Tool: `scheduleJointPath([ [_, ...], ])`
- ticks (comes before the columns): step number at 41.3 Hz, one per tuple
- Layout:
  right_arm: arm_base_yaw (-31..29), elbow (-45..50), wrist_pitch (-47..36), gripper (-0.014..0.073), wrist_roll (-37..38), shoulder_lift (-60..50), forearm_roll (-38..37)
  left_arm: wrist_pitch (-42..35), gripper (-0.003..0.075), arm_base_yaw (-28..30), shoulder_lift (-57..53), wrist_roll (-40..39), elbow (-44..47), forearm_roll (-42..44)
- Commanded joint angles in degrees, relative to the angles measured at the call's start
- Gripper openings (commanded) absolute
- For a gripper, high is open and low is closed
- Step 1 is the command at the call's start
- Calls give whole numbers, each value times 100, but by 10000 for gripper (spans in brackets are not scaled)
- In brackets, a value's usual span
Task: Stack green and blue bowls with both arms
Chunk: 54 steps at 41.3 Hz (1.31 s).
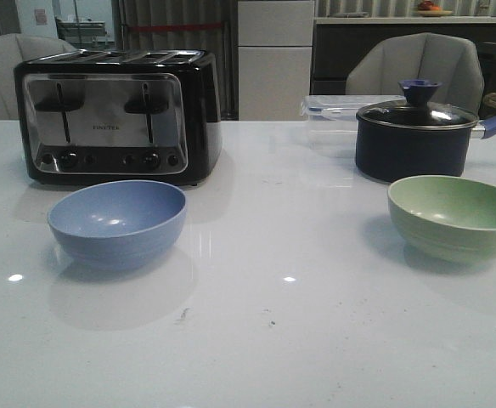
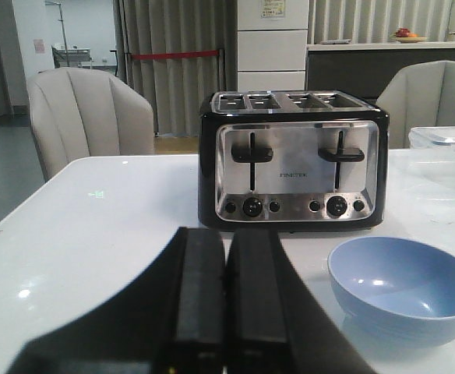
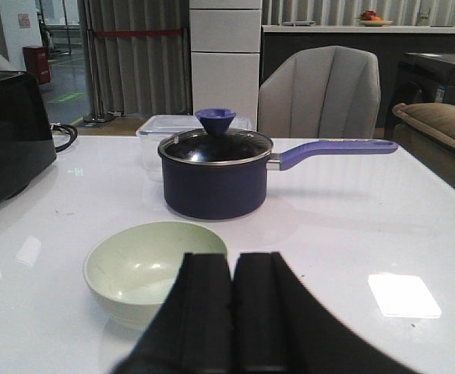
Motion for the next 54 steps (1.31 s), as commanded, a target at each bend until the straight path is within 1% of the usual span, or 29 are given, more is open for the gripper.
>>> scheduleJointPath([
  [1, -23, -12, -491, 55, 14, -108, 21, -533, 97, -17, -112, -12, 16, -28],
  [25, -23, -12, -491, 55, 14, -108, 21, -533, 97, -17, -112, -12, 16, -28],
  [29, -23, -18, -688, 55, 14, -108, 21, -844, 97, -17, -112, -12, 16, -28],
  [32, -23, -88, -754, 55, 14, -108, 21, -942, 97, -17, -112, -12, -61, -28],
  [35, -18, -345, -595, 55, 14, -108, 15, -876, 97, -17, -112, -12, -320, -28],
  [39, -18, -860, -172, 55, 14, -101, -45, -571, 97, -17, -88, -12, -860, -28],
  [43, -18, -1410, 94, 55, 14, 0, -165, -62, 97, -17, 83, -12, -1578, -28],
  [49, -18, -2347, 569, 55, 14, 552, -165, 580, 97, -17, 816, -12, -2639, -28],
  [54, -18, -3126, 1072, 55, 14, 1186, -165, 1380, 97, -17, 1625, -12, -3509, -28],
])
